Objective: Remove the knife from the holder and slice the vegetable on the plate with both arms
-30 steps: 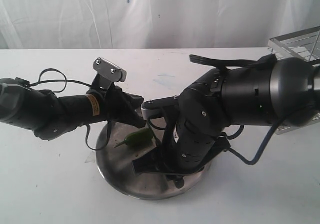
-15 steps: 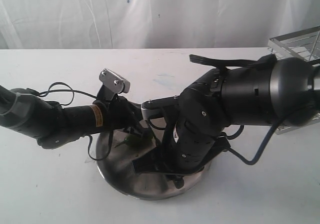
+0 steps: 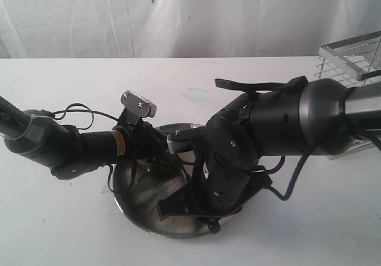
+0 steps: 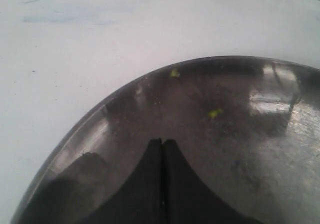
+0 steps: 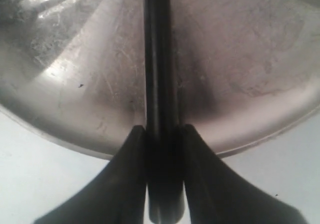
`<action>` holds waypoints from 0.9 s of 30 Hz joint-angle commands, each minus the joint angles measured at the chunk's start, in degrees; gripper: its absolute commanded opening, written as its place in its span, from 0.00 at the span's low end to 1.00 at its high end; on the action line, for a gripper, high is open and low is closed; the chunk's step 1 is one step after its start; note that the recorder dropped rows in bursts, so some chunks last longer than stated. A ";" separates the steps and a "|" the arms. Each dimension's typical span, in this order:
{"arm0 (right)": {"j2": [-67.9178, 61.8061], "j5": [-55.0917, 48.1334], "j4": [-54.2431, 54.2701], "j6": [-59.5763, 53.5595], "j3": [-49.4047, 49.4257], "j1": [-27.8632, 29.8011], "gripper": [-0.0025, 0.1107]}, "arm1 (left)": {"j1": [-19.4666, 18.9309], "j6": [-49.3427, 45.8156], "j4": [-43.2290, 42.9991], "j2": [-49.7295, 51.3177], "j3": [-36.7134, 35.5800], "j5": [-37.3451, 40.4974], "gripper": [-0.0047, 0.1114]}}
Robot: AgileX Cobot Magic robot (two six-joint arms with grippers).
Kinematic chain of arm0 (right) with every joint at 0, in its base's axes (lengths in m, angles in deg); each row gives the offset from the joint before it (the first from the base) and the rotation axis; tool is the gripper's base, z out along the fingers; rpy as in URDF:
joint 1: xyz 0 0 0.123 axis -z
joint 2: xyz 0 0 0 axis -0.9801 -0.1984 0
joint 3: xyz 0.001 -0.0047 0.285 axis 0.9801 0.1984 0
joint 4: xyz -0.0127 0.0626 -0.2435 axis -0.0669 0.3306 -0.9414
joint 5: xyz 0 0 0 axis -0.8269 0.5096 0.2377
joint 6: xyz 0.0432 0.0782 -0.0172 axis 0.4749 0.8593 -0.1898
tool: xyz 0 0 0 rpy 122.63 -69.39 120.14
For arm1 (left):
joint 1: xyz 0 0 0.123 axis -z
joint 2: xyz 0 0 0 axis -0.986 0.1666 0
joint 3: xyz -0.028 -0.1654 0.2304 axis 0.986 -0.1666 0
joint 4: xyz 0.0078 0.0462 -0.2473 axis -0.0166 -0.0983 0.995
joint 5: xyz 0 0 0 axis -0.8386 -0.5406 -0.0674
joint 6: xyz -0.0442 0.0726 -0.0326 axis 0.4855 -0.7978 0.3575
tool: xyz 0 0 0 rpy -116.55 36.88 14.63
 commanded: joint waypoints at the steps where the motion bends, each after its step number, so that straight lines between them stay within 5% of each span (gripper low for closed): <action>1: -1.11 0.21 -0.26 0.06 0.16 -0.02 0.02 | 0.01 0.30 -1.36 1.25 -0.72 3.89 0.04; 6: -1.11 0.32 -0.26 0.06 0.16 -0.02 0.02 | 0.01 0.44 -1.36 -3.53 -0.72 -0.88 0.04; 14: -0.57 -1.77 -4.93 0.50 0.16 0.08 0.02 | 0.01 -0.28 -1.14 -18.77 -0.89 21.54 0.04; 27: 3.08 -0.10 -10.71 1.52 0.16 0.08 0.02 | 0.01 -0.42 -1.14 -24.33 -7.34 23.50 0.04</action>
